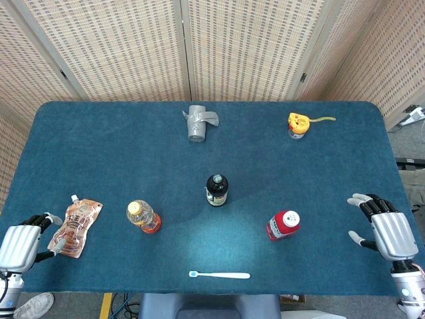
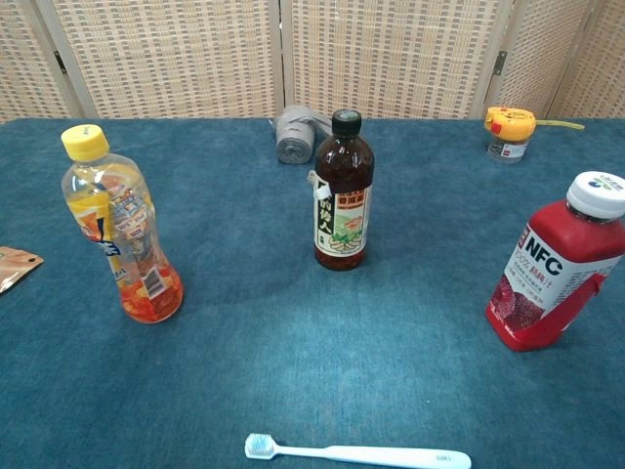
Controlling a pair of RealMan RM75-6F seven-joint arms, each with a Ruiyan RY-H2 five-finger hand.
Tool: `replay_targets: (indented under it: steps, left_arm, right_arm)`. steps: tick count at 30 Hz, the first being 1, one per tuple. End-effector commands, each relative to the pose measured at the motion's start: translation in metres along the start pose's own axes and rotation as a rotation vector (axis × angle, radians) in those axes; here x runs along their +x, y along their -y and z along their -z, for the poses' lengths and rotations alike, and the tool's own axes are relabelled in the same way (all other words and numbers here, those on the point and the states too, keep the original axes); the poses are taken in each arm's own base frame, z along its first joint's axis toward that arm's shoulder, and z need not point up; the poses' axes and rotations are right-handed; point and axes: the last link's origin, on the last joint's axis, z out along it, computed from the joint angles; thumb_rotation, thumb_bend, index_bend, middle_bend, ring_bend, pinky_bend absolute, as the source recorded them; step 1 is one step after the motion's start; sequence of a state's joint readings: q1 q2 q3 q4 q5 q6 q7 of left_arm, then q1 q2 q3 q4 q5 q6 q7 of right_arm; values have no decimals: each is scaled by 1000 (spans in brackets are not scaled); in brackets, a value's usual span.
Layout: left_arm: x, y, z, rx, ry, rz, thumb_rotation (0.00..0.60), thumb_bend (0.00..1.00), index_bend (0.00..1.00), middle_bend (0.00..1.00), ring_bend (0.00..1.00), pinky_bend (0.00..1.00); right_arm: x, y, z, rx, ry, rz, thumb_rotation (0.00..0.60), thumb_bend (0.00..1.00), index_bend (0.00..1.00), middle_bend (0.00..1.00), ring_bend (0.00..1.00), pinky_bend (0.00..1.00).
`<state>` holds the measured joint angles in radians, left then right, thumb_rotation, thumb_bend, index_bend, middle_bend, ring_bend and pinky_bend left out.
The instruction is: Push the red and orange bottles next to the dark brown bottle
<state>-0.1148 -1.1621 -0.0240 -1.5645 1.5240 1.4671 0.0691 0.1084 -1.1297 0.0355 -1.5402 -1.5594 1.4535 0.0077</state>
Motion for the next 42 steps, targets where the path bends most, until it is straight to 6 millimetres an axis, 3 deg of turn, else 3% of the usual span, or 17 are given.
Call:
replay_targets:
  steps: [1,15,26,42]
  left_arm:
    - [0,0,1,2,3,-3,600,204,431,414,382,556]
    - [1,1,3,10,5,12,600,204,433,414,382,556]
    - [6,2,4,12,-9,38,600,204,434,415,382,556]
    - [10,5,4,19,-7,61,600,204,434,415,382,556]
  right_arm:
    - [0,1,-2,6,0,-2,600,158,313,266,191,307]
    - [-12,8,-13,79,33,-123,600,147,340,239,190,307]
    - [-31,44,-33,242,96,-313,600,90,224,135,108,283]
    - [-75,76,-62,326,234,-490,600,86,216,150,106,278]
